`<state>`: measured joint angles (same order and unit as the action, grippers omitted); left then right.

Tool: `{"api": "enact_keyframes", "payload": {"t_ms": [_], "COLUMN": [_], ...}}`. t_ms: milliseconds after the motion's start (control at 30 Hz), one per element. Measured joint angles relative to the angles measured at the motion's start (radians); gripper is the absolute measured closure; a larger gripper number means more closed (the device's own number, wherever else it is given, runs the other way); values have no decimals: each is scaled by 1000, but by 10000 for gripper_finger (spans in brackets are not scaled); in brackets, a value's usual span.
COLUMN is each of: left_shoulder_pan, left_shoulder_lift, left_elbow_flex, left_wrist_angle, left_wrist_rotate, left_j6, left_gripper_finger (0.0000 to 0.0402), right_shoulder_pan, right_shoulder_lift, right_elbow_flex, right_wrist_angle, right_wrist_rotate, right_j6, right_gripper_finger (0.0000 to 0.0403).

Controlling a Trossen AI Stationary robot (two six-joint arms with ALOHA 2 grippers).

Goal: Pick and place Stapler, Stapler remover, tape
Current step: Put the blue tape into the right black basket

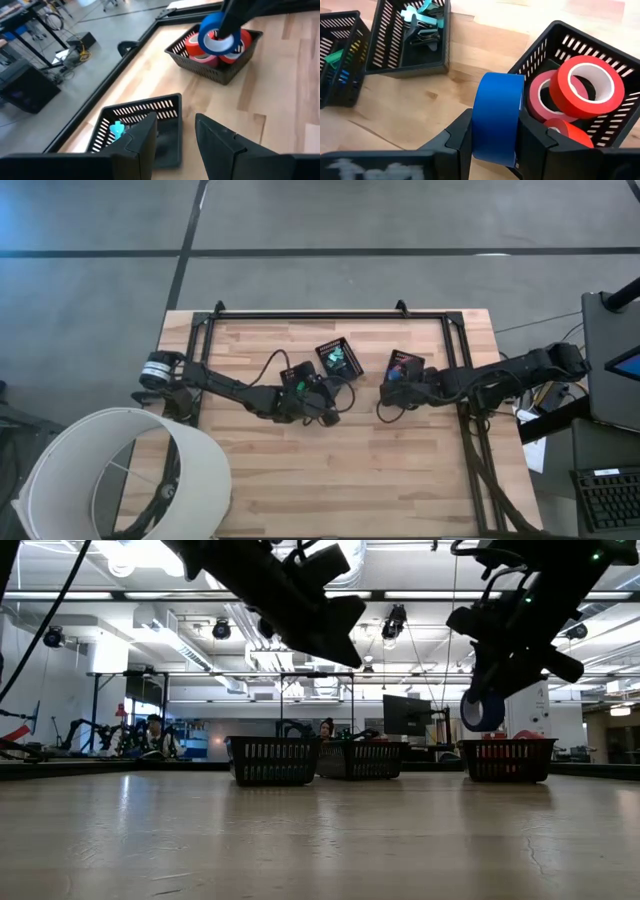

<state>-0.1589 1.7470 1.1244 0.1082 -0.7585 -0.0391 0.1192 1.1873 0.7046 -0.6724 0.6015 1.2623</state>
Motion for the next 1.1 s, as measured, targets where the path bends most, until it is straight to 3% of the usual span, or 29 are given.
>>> {"api": "enact_keyframes", "payload": {"t_ms": [400,833,1100], "left_shoulder_pan": [0,0,0], "left_shoulder_lift": [0,0,0], "left_elbow_flex": [-1,-1,-1], "left_wrist_angle": [-15,-16,-16], "left_wrist_rotate": [10,10,10], "left_j6": [-22,-22,-22], "left_gripper_finger": [264,264,264], "right_shoulder_pan": [0,-37,-37], "right_shoulder_lift": [34,76,76], "right_elbow_flex": [-21,-28,-31], "right_wrist_angle": [-2,0,0], "right_wrist_rotate": [-9,-36,-82], "right_j6": [123,99,76], "right_gripper_finger": [291,290,262]}}
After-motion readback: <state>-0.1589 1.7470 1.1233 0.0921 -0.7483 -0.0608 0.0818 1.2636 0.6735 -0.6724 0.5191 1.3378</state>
